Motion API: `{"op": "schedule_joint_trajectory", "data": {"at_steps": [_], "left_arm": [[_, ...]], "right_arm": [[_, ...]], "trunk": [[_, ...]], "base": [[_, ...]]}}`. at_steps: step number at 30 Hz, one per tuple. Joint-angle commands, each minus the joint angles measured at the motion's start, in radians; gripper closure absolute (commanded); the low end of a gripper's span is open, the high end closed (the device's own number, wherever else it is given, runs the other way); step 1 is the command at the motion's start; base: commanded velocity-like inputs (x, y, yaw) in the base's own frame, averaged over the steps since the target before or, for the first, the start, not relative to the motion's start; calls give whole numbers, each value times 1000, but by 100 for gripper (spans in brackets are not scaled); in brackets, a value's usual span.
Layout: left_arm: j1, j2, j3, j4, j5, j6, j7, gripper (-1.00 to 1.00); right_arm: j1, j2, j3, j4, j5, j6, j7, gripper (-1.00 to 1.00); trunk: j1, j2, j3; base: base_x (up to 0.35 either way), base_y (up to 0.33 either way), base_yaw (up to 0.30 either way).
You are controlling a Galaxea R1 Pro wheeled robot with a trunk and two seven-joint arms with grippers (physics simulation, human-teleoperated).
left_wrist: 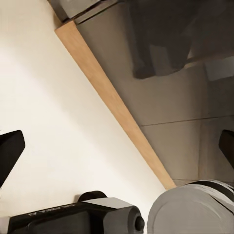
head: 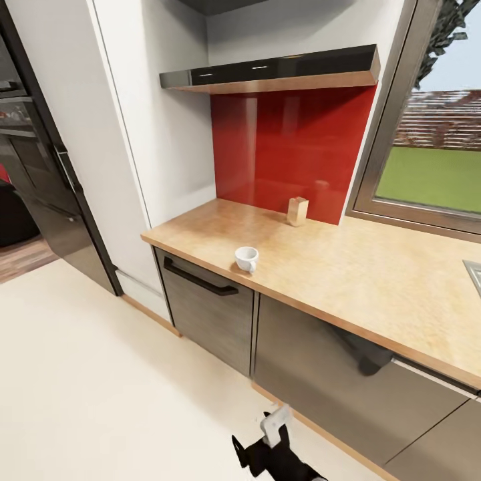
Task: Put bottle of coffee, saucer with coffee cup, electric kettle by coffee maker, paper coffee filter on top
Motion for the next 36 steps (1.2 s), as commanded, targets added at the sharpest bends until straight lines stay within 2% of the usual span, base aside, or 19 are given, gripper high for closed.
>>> {"op": "schedule_joint_trajectory", "data": {"at_steps": [1, 4, 5, 6, 7, 9, 10, 13, 14, 17, 18, 21, 23, 26, 29, 32, 34, 35, 36], "left_arm": [[0, 2, 14, 1, -8, -10, -1, -100], [0, 4, 26, 1, -8, -10, -1, -100], [0, 5, 30, 1, -8, -10, -1, -100], [0, 5, 33, 1, -8, -10, -1, -100], [0, 5, 34, 0, -8, -10, -1, -100], [0, 5, 34, 0, -8, -10, -1, -100], [0, 5, 35, 0, -8, -10, -1, -100], [0, 5, 36, 0, -9, -10, -1, -100], [0, 6, 36, 0, -8, -10, -1, -100], [0, 6, 36, 0, -8, -10, 1, -100], [0, 5, 36, 0, -8, -10, 33, -100], [0, 5, 36, 0, -8, -10, 64, -100], [0, 5, 36, 0, -8, -10, 72, -100], [0, 4, 36, 0, -8, -10, 79, -100], [0, 5, 36, 0, -8, -10, 83, -100], [0, 5, 36, -1, -8, -10, 85, -100], [0, 5, 37, 0, -9, -10, 85, -100], [0, 5, 37, -1, -8, -10, 85, -100], [0, 5, 37, 0, -8, -10, 86, -100]], "right_arm": [[-3, 19, 6, -51, 7, 64, 4, -100], [-22, 50, 14, -126, 7, 181, 4, -100], [-64, 69, 21, -178, 4, 268, 5, -100], [-159, 82, 61, -220, -29, 384, 5, -100], [-212, 86, 79, -232, -62, 434, 5, -100], [-267, 88, 91, -239, -108, 481, 5, -100], [-364, 90, 102, -246, -187, 551, 5, -100], [-451, 91, 107, -249, -243, 612, 4, -100], [-506, 91, 108, -250, -269, 653, 4, -100], [-586, 92, 110, -251, -299, 706, 4, -100], [-685, 92, 111, -252, -354, 757, 3, -100], [-767, 92, 109, -252, -412, 794, 0, -100], [-805, 92, 108, -252, -431, 806, -2, -100], [-861, 92, 106, -251, -447, 818, -5, -100], [-947, 92, 98, -238, -457, 826, -8, -100], [-1037, 92, 65, -205, -461, 834, -31, -100], [-1161, 90, 19, -100, -463, 844, -86, -100], [-1210, 87, 9, -42, -463, 847, -103, -100], [-1346, 66, -3, 125, -462, 853, -127, -100]], "trunk": [[0, -1, -1], [0, -1, -1], [0, -1, -1], [0, -1, -1], [0, -1, -1], [0, -1, -1], [0, -1, -1], [0, -1, -1], [0, -1, -1], [0, -1, -1], [0, -1, -1], [0, -1, -1], [0, -1, -1], [0, -1, -1], [0, -1, -1], [0, -1, -1], [0, -1, -1], [0, -1, -1], [0, -1, -1]], "base": [[0, 0, 0], [0, 0, 0], [0, 0, 0], [0, 0, 0], [0, 0, 0], [0, 0, 0], [0, 0, 0], [0, 0, 0], [0, 0, 0], [0, 0, 0], [0, 0, 0], [0, 0, 0], [0, 0, 0], [0, 0, 0], [0, 0, 0], [0, 0, 0], [0, 0, 0], [0, 0, 0], [0, 0, 0]]}}
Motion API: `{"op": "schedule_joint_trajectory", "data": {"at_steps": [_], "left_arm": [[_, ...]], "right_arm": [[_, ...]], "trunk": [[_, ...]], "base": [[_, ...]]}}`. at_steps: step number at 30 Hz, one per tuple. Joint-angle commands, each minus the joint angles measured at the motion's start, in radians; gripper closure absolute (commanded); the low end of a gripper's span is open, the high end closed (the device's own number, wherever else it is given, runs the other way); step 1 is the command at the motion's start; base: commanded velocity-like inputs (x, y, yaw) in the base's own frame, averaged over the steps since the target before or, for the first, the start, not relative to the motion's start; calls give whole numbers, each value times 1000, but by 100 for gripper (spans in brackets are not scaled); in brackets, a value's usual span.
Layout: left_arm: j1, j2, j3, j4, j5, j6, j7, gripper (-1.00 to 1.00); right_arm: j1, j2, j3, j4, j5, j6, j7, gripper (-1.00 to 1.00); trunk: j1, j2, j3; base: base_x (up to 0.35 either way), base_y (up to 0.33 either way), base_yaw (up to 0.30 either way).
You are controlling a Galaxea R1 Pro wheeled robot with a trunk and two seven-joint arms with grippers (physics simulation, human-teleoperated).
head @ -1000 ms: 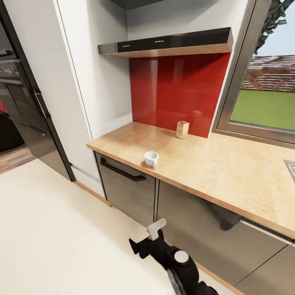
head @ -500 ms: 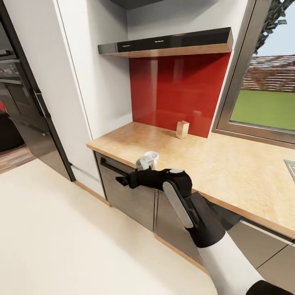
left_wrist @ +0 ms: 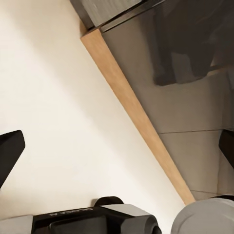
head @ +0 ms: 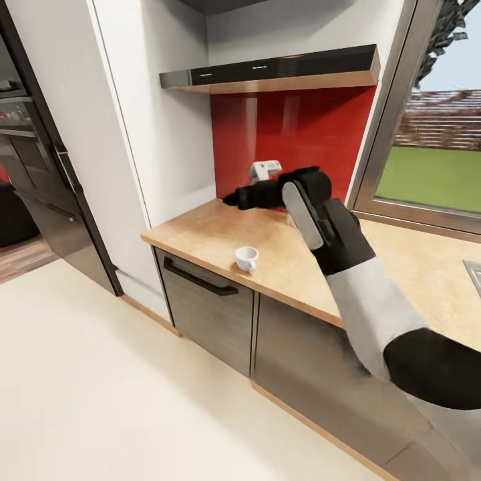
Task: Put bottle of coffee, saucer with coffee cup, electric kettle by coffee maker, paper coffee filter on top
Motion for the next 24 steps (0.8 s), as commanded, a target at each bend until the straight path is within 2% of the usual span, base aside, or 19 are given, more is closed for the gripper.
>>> {"op": "schedule_joint_trajectory", "data": {"at_steps": [1, 2, 3, 5, 6, 7, 9, 10, 11, 12, 13, 14, 15, 16, 17, 19, 22, 24], "left_arm": [[-1, 0, 8, 1, -8, -9, -2, -100], [-1, 0, 8, 1, -8, -9, -2, -100], [-1, 0, 9, 1, -8, -9, -2, -100], [-1, 1, 9, 1, -8, -9, -2, -100], [-1, 1, 9, 1, -8, -9, -2, -100], [-1, 2, 10, 1, -8, -9, -2, -100], [-1, 2, 10, 1, -8, -9, -1, -100], [-1, 2, 11, 1, -8, -9, -1, -100], [-1, 2, 11, 1, -8, -9, -1, -100], [-1, 4, 11, 1, -8, -9, 0, -100], [-1, 6, 11, 1, -8, -9, 0, -100], [-1, 7, 11, 1, -8, -9, 0, -100], [-1, 8, 11, 1, -8, -9, 0, -100], [-1, 10, 11, 1, -8, -9, 0, -100], [-1, 11, 11, 1, -8, -9, 0, -100], [-1, 12, 11, 1, -8, -9, 0, -100], [-1, 14, 11, 1, -8, -9, 1, -100], [-1, 14, 12, 1, -7, -9, 1, -100]], "right_arm": [[-45, -9, -4, 43, -10, 5, 3, -100], [-75, -17, -5, 83, -9, 7, 1, -100], [-137, -32, -6, 175, -9, 8, -2, -100], [-197, -44, -6, 278, -8, 10, -4, -100], [-300, -62, 1, 506, -6, 11, -5, -100], [-330, -67, 16, 597, -5, 11, -4, -100], [-349, -70, 46, 664, -3, 11, -1, -100], [-361, -72, 95, 713, -3, 11, 5, -100], [-366, -73, 123, 733, -3, 11, 10, -100], [-376, -86, 225, 794, -2, 10, 77, -100], [-378, -101, 260, 810, -1, 9, 141, -100], [-379, -110, 275, 816, -1, 9, 177, -100], [-381, -132, 305, 824, 3, 9, 253, -100], [-382, -168, 385, 830, 38, 8, 401, -100], [-383, -181, 425, 831, 75, 7, 493, -100], [-383, -188, 446, 832, 107, 7, 568, -100], [-383, -192, 459, 832, 136, 6, 629, -100], [-383, -193, 462, 831, 146, 6, 645, -100]], "trunk": [[0, -1, -1], [0, -1, -1], [0, -1, -1], [0, -1, -1], [0, -1, -1], [0, -1, -1], [0, -1, -1], [0, -1, -1], [0, -1, -1], [0, -1, -1], [0, -1, -1], [0, -1, -1], [0, -1, -1], [0, -1, -1], [0, -1, -1], [0, -1, -1], [0, -1, -1], [0, -1, -1]], "base": [[0, 0, 0], [0, 0, 0], [0, 0, 0], [0, 0, 0], [0, 0, 0], [0, 0, 0], [0, 0, 0], [0, 0, 0], [0, 0, 0], [0, 0, 0], [0, 0, 0], [0, 0, 0], [6, 0, 0], [44, 0, 0], [22, 0, 0], [15, 0, 0], [7, 0, 0], [24, 0, 0]]}}
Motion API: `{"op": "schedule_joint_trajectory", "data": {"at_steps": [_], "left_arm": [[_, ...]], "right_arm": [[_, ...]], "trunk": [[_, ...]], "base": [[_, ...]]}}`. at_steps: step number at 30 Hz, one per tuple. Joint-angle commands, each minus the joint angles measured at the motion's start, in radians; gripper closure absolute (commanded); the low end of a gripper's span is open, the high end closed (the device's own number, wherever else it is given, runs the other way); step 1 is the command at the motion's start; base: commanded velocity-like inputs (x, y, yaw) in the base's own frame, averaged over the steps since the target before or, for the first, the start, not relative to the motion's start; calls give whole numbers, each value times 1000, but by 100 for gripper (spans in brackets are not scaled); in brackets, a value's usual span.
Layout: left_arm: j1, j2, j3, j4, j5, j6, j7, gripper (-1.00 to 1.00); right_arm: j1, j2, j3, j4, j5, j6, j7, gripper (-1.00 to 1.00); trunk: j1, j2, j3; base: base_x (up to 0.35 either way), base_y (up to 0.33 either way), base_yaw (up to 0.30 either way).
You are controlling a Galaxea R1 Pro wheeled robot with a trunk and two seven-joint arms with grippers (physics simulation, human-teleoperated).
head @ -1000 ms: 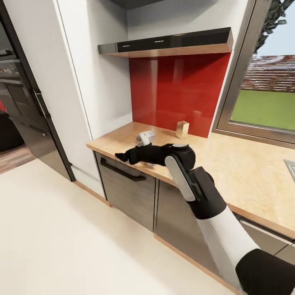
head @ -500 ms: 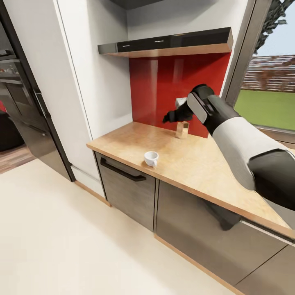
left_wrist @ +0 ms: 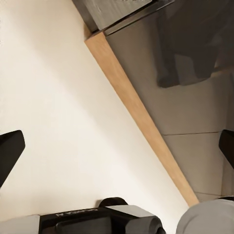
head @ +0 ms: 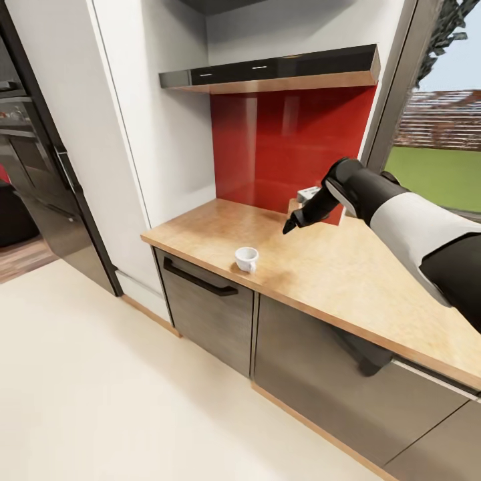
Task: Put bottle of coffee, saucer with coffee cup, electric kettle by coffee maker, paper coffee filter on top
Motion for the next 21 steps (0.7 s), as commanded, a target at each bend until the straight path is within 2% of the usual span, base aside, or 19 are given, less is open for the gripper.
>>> {"op": "schedule_joint_trajectory", "data": {"at_steps": [1, 9, 16, 21], "left_arm": [[-1, 0, 9, 1, -8, -9, -2, -100], [-1, 2, 23, 1, -9, -9, -2, -100], [-1, 2, 24, 1, -9, -8, -2, -100], [-1, 3, 24, 1, -9, -8, -2, -100]], "right_arm": [[-1, -2, 9, -2, -6, 4, 5, -100], [-1, -3, 15, -2, 5, 4, 28, -100], [-1, -2, 16, -2, 4, 3, 30, -100], [-1, -1, 17, -1, 4, 2, 30, -100]], "trunk": [[0, 0, -1], [0, 0, -1], [0, 0, -1], [0, 0, -1]], "base": [[68, 0, 0], [115, 3, 0], [184, 96, 0], [54, 33, 0]]}}
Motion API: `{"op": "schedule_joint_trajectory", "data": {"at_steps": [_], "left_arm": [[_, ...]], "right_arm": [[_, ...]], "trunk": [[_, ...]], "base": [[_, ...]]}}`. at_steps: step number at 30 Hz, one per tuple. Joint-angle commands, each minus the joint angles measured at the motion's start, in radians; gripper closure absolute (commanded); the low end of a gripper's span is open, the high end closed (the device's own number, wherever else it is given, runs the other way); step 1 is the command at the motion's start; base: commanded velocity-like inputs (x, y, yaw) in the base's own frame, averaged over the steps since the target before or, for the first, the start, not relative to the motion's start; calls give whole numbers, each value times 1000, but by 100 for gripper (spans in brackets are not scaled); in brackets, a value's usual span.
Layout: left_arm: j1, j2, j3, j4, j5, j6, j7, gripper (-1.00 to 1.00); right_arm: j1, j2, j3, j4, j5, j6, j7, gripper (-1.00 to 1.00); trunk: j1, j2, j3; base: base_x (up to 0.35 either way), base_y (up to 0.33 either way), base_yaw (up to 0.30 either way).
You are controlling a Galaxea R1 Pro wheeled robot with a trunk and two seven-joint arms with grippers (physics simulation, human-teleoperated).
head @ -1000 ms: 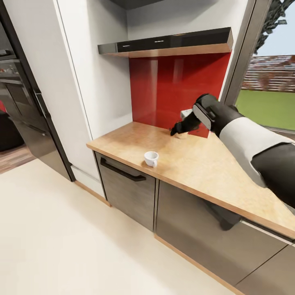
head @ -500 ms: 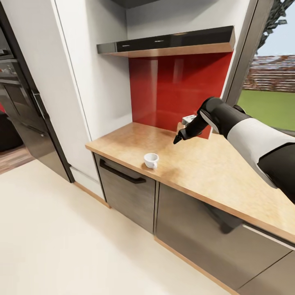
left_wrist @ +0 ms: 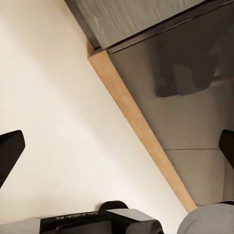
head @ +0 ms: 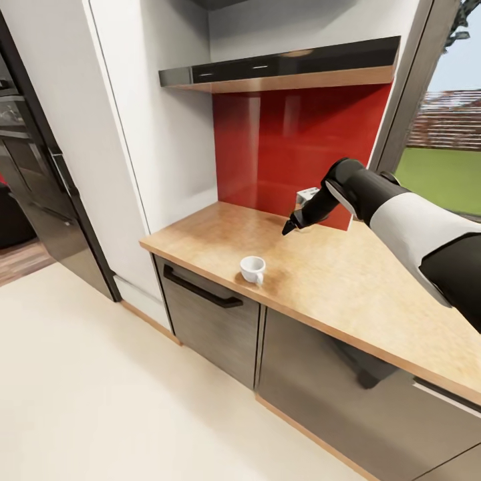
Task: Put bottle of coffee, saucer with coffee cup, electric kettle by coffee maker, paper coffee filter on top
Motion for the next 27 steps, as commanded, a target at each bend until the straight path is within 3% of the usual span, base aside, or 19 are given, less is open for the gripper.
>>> {"op": "schedule_joint_trajectory", "data": {"at_steps": [1, 9, 15, 27], "left_arm": [[-1, 0, 8, 1, -8, -9, -2, -100], [-1, 1, 8, 1, -8, -9, -2, -100], [-1, 1, 8, 1, -8, -9, -2, -100], [-1, 1, 8, 1, -8, -9, -2, -100]], "right_arm": [[-1, -1, 8, -2, -9, 4, -1, -100], [-1, -1, 8, -2, -9, 4, 18, -100], [-1, 1, 9, -2, -9, 4, 71, -100], [5, 6, 8, 2, -9, 4, 82, -100]], "trunk": [[0, -1, -1], [0, -1, -1], [0, -1, -1], [0, -1, -1]], "base": [[18, 11, 0], [66, 102, 0], [40, 66, 0], [55, 46, 0]]}}
